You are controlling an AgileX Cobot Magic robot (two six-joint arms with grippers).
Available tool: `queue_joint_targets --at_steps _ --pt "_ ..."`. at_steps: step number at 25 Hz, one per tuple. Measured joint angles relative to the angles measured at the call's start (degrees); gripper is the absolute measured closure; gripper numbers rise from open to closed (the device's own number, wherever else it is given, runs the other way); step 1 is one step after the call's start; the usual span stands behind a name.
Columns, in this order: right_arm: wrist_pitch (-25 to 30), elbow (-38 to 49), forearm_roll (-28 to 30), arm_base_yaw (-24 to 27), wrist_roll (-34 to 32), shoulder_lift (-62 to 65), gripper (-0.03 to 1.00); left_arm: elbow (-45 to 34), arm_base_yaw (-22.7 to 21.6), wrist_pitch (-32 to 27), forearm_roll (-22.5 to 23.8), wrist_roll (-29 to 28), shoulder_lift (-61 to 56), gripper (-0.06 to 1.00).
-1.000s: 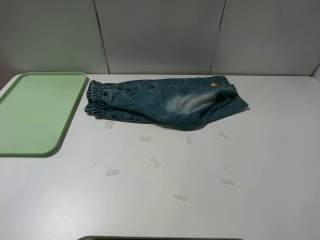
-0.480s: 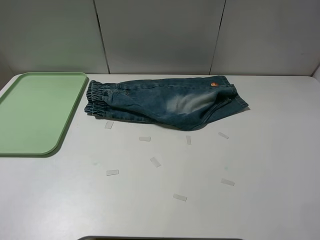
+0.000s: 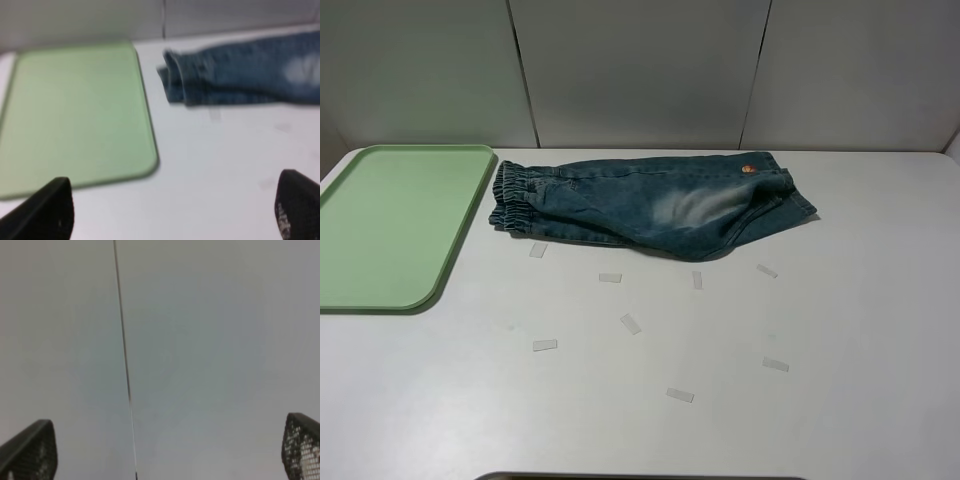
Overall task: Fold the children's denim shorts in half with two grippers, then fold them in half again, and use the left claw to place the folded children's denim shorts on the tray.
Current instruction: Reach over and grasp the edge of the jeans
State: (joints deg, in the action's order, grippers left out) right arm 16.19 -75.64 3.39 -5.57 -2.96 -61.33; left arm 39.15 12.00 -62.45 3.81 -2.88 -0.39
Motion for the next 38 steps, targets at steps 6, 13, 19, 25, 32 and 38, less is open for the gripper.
queue_joint_targets --at_steps 6,13,19,25,32,38 --pt "0.0 0.0 -0.1 0.0 0.0 0.0 0.29 -11.3 0.0 0.2 -4.1 0.3 0.1 0.15" --pt "0.6 0.0 -0.1 0.0 0.0 0.0 0.29 -11.6 0.0 1.4 -4.1 0.4 0.1 0.15" --pt "4.7 0.0 -2.9 0.0 0.0 -0.1 0.29 -11.6 0.0 1.5 -4.1 0.4 0.1 0.15" --pt "16.2 0.0 -9.6 0.0 0.0 -0.1 0.29 -11.6 0.0 1.5 -4.1 0.4 0.1 0.15" --pt "35.0 2.3 -13.5 0.0 0.4 -3.3 0.29 -11.6 0.0 1.5 -4.1 0.5 0.1 0.15" --pt "35.0 9.3 -13.5 0.0 3.6 -8.3 0.29 -11.6 0.0 1.5 -4.1 0.5 0.1 0.15"
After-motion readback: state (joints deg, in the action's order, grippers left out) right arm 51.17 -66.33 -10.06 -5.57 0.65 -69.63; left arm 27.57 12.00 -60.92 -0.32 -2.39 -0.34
